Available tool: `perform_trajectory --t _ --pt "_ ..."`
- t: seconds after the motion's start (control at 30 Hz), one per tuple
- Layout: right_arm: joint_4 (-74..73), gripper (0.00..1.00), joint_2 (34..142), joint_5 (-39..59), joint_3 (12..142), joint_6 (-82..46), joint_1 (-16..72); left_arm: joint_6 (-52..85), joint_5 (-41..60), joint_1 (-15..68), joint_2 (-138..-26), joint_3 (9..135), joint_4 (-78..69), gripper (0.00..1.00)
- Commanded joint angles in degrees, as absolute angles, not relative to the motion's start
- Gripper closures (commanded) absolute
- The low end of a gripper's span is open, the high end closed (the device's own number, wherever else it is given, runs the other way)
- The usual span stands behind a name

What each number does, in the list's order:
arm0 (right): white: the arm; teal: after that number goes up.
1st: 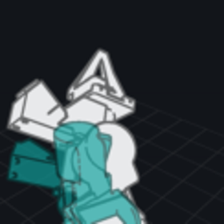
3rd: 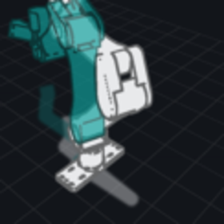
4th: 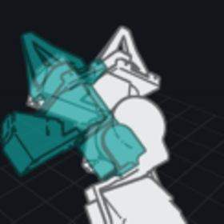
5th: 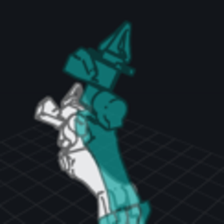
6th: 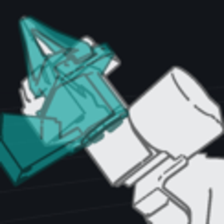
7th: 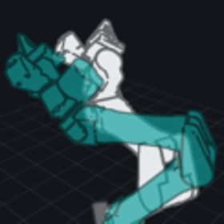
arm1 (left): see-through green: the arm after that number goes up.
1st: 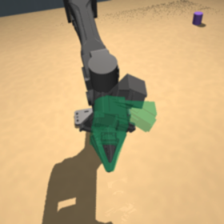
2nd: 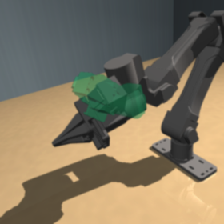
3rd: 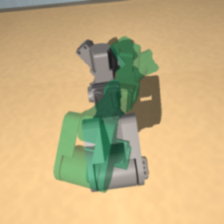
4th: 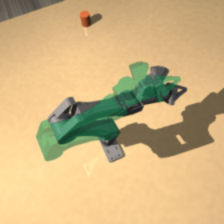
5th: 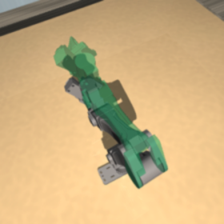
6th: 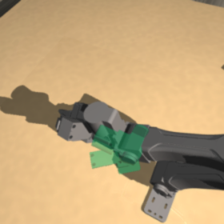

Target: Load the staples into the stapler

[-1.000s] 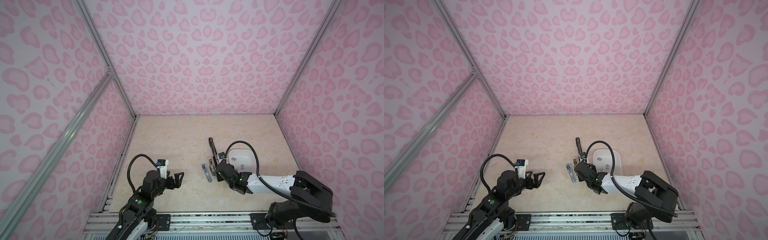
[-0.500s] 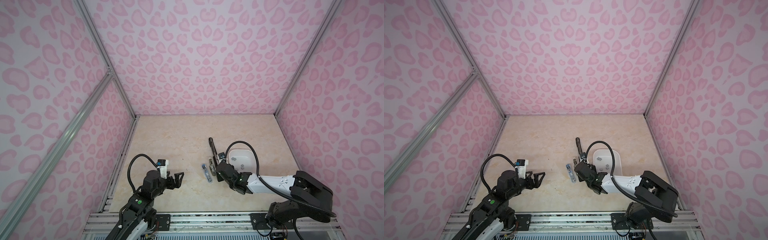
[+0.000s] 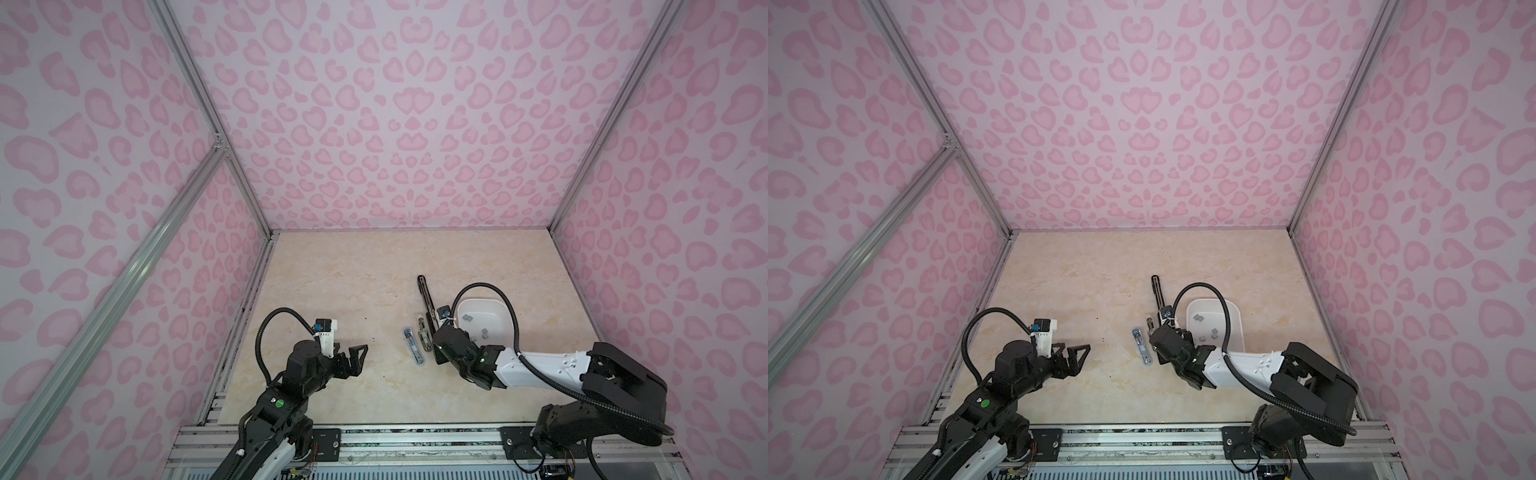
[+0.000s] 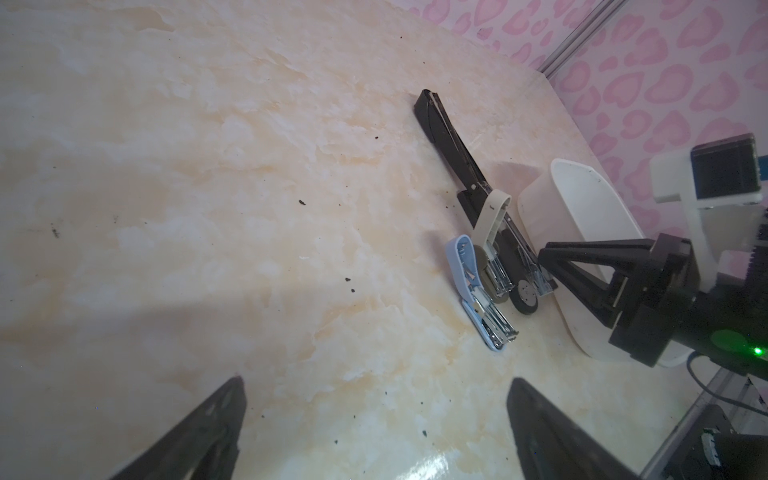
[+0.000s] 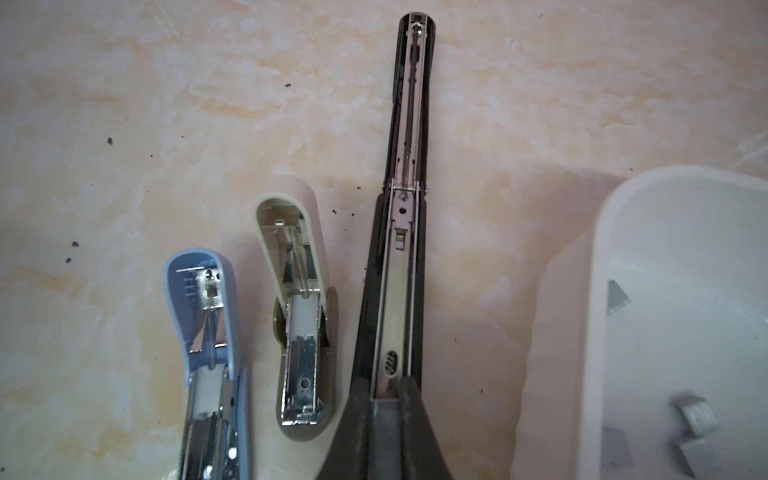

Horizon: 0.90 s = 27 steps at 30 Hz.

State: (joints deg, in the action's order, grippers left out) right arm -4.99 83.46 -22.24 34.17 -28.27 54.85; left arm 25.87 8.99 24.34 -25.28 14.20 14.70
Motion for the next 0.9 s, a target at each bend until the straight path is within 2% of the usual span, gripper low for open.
perform_trajectory --t 0.0,0.87 --pt "-6.42 0.92 83.77 -22.98 33.67 -28.56 54.83 25.84 9.01 24.29 -25.4 14.66 12.39 0.01" --pt "-6.74 0.92 84.59 -21.71 32.37 -30.86 54.77 25.84 8.8 24.3 -25.83 14.74 12.36 0.01"
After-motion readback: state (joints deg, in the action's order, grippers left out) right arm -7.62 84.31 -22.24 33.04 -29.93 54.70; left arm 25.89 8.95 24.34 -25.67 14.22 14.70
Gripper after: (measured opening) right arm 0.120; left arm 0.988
